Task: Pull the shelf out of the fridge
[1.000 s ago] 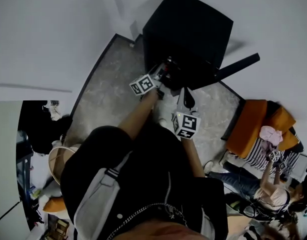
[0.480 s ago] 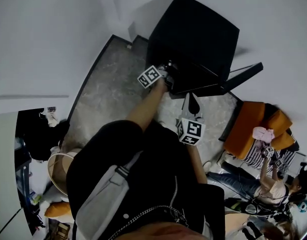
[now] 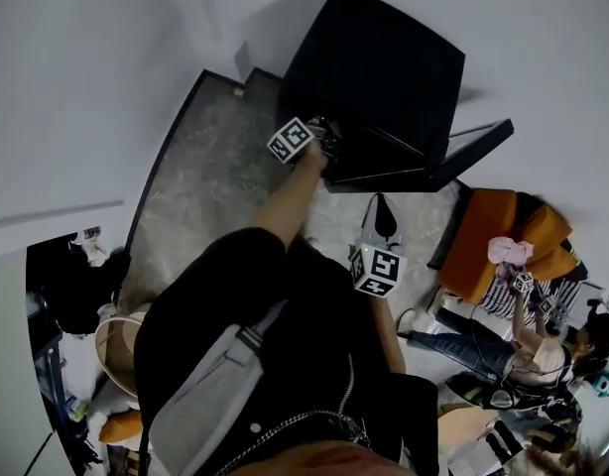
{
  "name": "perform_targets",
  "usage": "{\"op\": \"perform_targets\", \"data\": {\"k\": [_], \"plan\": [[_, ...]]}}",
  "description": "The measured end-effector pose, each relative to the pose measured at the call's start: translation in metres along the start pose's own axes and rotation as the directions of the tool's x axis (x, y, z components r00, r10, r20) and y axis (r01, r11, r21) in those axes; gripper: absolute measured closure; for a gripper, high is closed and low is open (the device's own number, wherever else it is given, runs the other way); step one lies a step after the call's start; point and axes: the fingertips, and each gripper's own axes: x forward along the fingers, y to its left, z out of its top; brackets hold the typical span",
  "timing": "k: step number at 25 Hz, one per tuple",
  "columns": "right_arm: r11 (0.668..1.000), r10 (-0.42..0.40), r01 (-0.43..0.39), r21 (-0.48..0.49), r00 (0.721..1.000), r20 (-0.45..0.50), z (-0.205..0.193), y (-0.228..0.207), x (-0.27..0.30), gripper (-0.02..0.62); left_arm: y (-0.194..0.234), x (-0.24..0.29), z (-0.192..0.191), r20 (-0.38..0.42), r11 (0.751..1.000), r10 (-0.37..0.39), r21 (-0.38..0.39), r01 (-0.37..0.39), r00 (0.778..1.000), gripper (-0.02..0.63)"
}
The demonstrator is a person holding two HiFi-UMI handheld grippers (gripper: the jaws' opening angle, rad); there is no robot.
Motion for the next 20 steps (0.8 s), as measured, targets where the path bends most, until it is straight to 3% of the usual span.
{"op": "perform_targets", "data": {"k": [4, 11, 20], "plan": [[1.0, -0.025, 0.025, 0.013, 1.0, -0.011, -0.004, -0.008, -0.001, 0.592, 0.004, 0.014, 0.002, 0.003, 1.0, 0.014, -0.004, -0.014, 1.0, 0.517], [0.999, -0.038, 0.038, 0.016, 0.999, -0.025, -0.007, -0.013, 0.0, 0.592, -0.001, 0.017, 0.003, 0.044, 0.994, -0.024, -0.102, 0.029, 0.999, 0.571], [0.999, 0.01, -0.009, 0.034, 1.0, -0.017, -0.007, -0.004, 0.011, 0.592, 0.001, 0.001, -0.004, 0.02, 0.995, -0.003, -0.098, 0.005, 1.0, 0.572]]}}
